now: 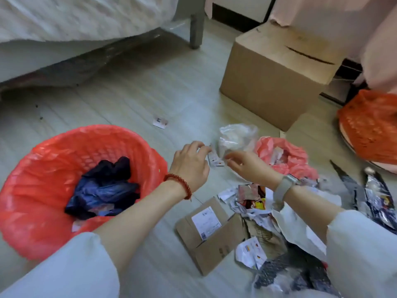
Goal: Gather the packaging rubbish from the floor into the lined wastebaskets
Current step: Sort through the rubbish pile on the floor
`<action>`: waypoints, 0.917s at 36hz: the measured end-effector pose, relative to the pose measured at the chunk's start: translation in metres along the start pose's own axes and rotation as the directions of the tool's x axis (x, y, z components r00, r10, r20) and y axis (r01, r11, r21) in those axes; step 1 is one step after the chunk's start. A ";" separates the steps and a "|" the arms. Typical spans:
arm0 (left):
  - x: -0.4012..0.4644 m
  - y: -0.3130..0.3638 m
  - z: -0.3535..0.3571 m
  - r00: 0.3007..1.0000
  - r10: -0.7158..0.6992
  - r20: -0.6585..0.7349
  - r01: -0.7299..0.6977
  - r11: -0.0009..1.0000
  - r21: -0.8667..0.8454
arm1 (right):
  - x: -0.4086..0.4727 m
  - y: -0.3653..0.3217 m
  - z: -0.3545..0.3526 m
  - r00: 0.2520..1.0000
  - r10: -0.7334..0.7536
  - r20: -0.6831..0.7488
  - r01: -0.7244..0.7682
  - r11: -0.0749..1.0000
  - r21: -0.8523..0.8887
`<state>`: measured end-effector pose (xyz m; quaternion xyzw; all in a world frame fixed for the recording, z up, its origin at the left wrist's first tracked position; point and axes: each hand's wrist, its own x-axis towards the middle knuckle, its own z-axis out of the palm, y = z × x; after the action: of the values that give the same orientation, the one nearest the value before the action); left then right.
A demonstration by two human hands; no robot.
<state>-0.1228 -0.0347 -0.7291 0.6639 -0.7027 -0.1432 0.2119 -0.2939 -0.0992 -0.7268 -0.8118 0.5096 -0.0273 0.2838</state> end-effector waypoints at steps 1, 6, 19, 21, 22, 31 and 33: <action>-0.003 0.007 0.016 0.999 -0.009 0.041 0.010 1.000 -0.018 | -0.008 0.022 0.006 0.999 0.039 0.015 -0.039 0.999 -0.031; -0.022 0.022 0.094 0.951 -0.022 0.309 0.017 1.000 0.018 | -0.041 0.120 0.058 0.992 0.128 0.007 -0.125 0.974 -0.188; 0.011 0.012 0.140 0.859 -0.145 0.491 0.061 0.981 0.183 | -0.041 0.167 0.133 0.999 0.016 -0.029 -0.029 0.858 -0.512; 0.015 0.009 0.150 0.845 -0.153 0.512 0.074 0.982 0.172 | -0.042 0.176 0.138 0.985 -0.051 -0.163 -0.051 0.823 -0.566; 0.016 0.007 0.157 0.836 -0.156 0.527 0.079 0.983 0.166 | -0.043 0.179 0.140 0.981 -0.063 -0.185 -0.054 0.822 -0.567; 0.022 0.011 0.207 0.916 -0.103 0.388 0.223 0.934 -0.278 | -0.066 0.185 0.109 0.889 0.135 -0.437 -0.110 0.991 0.082; 0.028 0.021 0.204 0.931 -0.098 0.352 0.267 0.840 -0.472 | -0.071 0.179 0.097 0.856 0.256 -0.449 -0.156 0.956 0.247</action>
<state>-0.2412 -0.0777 -0.8935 0.6169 -0.5964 -0.4480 0.2512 -0.4407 -0.0547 -0.8776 -0.6875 0.6425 -0.2465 0.2321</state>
